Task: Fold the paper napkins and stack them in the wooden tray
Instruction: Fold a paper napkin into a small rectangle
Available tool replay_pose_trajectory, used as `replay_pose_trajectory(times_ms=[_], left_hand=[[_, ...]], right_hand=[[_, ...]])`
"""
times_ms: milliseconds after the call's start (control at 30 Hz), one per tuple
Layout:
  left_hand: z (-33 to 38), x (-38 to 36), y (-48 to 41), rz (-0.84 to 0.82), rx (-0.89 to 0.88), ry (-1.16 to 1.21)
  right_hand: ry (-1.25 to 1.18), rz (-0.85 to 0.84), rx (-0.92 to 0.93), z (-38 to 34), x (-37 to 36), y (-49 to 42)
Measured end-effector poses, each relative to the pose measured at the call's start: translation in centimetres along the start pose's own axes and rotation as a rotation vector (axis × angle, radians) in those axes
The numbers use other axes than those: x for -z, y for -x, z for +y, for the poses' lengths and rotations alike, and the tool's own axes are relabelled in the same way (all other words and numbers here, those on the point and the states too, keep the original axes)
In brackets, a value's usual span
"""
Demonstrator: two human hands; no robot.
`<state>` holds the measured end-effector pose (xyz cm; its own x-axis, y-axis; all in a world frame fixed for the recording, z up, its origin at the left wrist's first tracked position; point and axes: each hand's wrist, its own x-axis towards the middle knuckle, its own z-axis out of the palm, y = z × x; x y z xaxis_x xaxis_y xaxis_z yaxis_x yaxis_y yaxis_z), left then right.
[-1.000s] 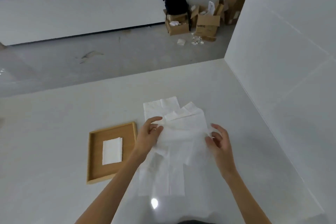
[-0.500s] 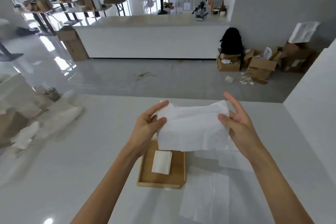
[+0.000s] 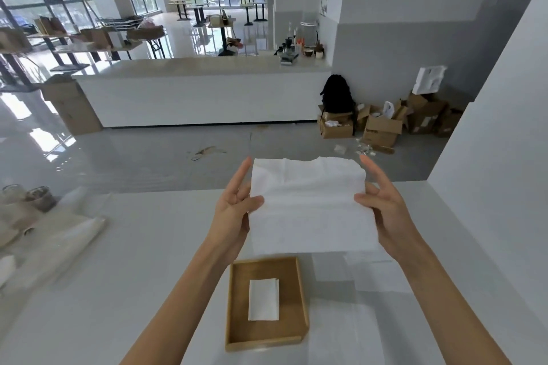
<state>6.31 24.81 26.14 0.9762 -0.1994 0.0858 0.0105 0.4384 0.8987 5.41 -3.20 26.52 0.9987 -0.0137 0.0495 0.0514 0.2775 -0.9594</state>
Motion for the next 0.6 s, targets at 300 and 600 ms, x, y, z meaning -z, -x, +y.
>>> replay_pose_trajectory(times_ms=[300,600], left_hand=[[1.4,0.0,-1.2,0.071,-0.163,-0.064],[2.3,0.9,-1.4,0.169,-0.254,-0.156]], right_hand=[[0.046,0.034,0.221,-1.4,-2.1,-1.7],[0.089,-0.067,0.329,-2.2,-3.0,-2.3]])
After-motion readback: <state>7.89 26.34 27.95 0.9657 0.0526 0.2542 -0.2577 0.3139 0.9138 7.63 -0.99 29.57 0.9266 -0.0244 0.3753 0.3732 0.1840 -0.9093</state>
